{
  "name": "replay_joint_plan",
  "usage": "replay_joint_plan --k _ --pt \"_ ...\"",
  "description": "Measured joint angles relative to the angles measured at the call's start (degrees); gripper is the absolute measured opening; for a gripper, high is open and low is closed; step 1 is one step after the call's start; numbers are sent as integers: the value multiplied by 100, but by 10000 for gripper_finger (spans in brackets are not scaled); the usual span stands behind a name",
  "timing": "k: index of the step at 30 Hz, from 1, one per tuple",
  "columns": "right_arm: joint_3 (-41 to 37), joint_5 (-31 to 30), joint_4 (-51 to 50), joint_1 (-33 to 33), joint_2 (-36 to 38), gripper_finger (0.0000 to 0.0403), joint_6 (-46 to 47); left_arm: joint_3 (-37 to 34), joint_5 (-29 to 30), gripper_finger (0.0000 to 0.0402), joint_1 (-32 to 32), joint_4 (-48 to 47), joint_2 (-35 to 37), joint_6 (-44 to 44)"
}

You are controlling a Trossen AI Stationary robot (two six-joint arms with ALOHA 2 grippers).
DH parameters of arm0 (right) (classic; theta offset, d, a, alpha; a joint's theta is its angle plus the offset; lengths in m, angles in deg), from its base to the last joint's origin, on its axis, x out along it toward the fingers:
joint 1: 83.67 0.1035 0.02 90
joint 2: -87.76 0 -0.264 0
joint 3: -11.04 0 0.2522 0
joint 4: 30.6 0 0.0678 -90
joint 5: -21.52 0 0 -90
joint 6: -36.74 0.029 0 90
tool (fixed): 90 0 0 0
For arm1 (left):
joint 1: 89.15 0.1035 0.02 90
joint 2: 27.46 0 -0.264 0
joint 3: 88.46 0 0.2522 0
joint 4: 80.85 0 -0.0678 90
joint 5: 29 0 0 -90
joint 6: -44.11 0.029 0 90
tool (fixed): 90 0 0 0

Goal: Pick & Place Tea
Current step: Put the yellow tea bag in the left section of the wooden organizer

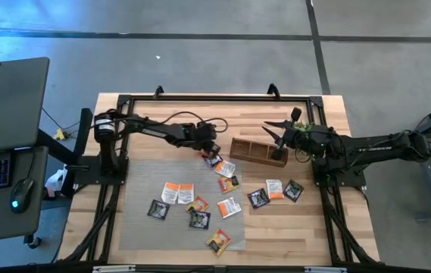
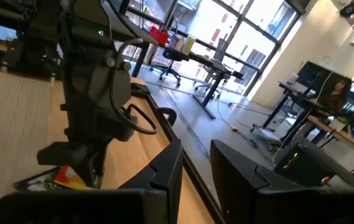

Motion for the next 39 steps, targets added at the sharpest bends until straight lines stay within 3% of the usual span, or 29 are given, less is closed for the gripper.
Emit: replay_joint_plan --k 6,9,13,15,26,35,39 --pt "0 2 -125 0 0 80 141 28 -300 153 12 34 -341 45" --pt "0 5 -232 0 0 80 252 34 -319 111 12 3 -395 52" --pt "0 5 -263 -2 0 80 375 27 -314 25 20 40 -409 151" --pt "0 9 -265 0 0 80 379 20 -239 10 16 43 -409 147" --pt "0 10 -300 -1 0 80 377 4 -313 23 -2 638 -311 646" --pt "0 35 -302 -2 0 80 382 795 -593 24 -2 -612 -339 904" --pt "0 481 -304 -2 -2 80 702 917 -577 24 -2 -900 -339 916"
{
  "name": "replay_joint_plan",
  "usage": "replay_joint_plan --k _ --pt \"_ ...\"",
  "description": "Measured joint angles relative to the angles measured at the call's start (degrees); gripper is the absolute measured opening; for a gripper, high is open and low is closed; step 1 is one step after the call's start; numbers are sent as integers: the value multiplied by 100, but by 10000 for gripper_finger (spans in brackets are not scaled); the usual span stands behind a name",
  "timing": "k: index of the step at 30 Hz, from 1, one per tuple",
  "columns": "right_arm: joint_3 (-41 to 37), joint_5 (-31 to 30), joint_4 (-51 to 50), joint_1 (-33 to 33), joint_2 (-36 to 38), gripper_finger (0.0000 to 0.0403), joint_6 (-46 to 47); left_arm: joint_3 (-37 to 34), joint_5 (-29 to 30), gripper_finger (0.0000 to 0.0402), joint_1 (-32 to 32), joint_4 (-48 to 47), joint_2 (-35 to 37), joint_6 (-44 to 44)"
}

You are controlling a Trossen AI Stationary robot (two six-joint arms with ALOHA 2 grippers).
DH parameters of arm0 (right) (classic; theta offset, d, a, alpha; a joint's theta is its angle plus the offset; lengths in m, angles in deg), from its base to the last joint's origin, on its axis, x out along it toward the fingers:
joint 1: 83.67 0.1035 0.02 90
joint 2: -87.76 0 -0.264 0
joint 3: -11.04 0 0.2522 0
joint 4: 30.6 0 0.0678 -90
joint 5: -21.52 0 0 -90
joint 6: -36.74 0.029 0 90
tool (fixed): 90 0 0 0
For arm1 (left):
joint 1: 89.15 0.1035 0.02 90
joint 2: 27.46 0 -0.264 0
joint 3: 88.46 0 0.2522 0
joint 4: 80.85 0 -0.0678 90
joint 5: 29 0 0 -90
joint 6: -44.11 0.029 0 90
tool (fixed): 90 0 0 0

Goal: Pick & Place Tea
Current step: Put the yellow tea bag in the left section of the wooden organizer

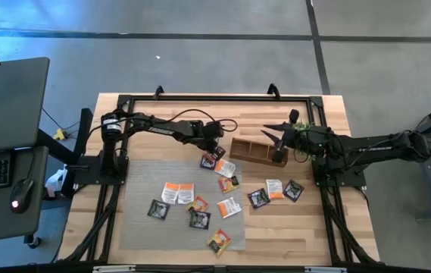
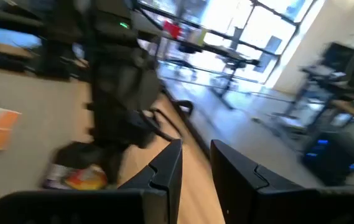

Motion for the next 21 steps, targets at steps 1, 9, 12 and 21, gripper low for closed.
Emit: replay_joint_plan --k 1,9,12,21 --pt "0 176 0 0 0 80 112 2 6 24 0 -51 0 0" --pt "0 798 2 0 0 80 237 2 -246 24 2 -39 9 -15" --pt "0 648 2 2 -2 80 237 29 -478 24 2 -76 11 -49" --pt "0 534 -23 2 -2 80 138 1577 -117 24 -67 -2236 24 -222"
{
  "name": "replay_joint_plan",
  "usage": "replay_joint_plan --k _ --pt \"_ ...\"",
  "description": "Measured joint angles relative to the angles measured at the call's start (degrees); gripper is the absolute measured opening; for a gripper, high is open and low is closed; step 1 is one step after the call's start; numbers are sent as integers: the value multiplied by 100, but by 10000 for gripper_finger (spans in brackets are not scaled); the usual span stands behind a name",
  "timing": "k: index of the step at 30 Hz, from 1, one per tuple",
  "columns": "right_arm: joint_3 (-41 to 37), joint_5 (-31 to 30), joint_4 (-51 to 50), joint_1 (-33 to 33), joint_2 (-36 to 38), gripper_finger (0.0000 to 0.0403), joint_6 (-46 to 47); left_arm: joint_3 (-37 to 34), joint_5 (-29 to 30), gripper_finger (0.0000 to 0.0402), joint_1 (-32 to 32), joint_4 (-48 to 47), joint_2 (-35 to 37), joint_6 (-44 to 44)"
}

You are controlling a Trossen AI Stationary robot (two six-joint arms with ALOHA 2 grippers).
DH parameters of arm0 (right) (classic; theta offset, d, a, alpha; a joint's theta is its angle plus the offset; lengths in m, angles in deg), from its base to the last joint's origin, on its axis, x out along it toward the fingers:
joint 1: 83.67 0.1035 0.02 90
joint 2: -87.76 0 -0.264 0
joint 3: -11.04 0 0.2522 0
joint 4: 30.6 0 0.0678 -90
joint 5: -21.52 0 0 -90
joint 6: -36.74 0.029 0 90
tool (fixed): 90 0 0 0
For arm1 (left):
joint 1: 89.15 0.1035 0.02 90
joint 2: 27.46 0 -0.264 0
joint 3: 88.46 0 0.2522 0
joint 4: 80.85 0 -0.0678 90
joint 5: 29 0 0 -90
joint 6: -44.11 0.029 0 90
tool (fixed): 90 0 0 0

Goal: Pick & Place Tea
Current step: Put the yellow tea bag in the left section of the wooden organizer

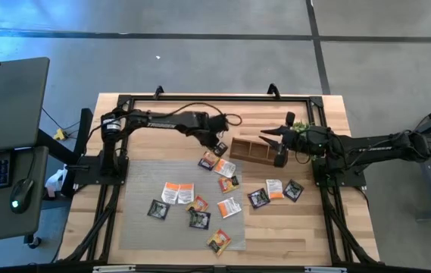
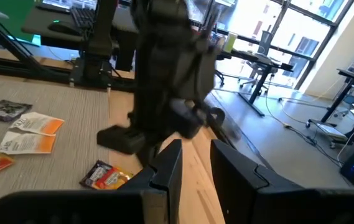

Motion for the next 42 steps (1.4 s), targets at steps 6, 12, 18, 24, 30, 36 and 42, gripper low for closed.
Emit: replay_joint_plan --k 6,12,18,24,30,36,42 --pt "0 0 -218 -2 0 80 -7 1226 959 24 -387 -1924 199 50" --pt "0 0 -432 -1 -2 80 -8 1505 1941 24 -1117 -3338 907 -698" --pt "0 0 -419 -1 -2 80 -8 587 3089 24 -1978 -3241 1730 -1895" --pt "0 0 -398 0 -2 80 -8 -300 2949 24 -2173 -3294 1866 -2205" --pt "-2 1 -134 0 -2 80 -184 -1041 2128 24 -1594 -2149 1676 -1281" --pt "-2 22 25 -2 -2 80 -206 -1327 1173 24 -893 -1312 1530 142" --pt "-2 22 29 -2 0 80 -207 -1324 544 24 -307 -686 1420 968"
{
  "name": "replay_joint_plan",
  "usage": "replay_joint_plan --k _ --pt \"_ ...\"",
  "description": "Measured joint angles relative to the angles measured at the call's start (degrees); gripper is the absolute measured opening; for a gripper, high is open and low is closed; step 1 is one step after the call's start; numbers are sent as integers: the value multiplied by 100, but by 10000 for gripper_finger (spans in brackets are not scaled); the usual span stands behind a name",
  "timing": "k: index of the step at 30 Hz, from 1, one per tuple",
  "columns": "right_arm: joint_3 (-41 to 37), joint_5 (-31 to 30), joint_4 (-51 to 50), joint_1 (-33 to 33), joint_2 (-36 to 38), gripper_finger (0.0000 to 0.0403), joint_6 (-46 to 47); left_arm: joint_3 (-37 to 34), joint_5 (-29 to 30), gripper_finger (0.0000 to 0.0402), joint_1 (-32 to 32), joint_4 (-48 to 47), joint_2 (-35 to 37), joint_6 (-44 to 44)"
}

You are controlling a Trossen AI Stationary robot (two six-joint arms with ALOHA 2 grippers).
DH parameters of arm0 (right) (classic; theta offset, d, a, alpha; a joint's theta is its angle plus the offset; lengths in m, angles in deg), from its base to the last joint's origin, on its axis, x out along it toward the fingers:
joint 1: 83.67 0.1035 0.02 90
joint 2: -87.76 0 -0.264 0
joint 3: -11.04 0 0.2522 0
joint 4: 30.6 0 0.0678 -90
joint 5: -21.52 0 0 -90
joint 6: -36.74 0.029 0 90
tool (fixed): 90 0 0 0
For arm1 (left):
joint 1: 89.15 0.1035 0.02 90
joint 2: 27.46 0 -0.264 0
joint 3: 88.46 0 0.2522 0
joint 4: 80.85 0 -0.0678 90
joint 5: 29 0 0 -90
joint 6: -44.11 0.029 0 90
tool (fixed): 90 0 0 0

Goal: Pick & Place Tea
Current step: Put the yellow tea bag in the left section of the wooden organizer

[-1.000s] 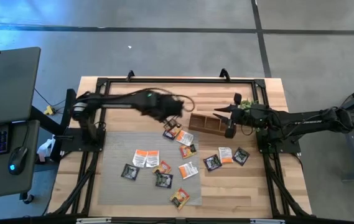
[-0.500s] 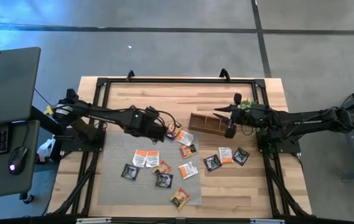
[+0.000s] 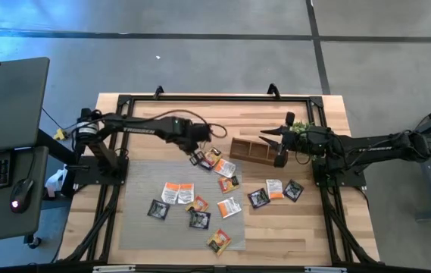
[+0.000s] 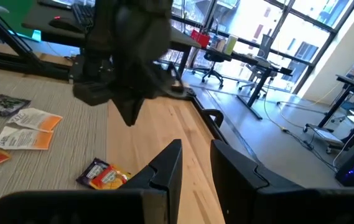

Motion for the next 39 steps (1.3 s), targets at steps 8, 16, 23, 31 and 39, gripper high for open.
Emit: replay_joint_plan --k 8,16,23,31,39 --pt "0 2 -37 2 -2 80 17 9 -691 84 273 797 -188 484" --pt "0 2 -48 2 -2 80 153 26 -995 167 262 1616 -725 293" --pt "0 2 -59 0 0 80 154 -2 -1121 183 262 2212 -1243 288" --pt "0 2 -87 1 0 80 154 15 -323 183 264 2353 -1453 290" --pt "0 2 -89 1 -2 80 155 29 -277 183 262 2466 -1562 168"
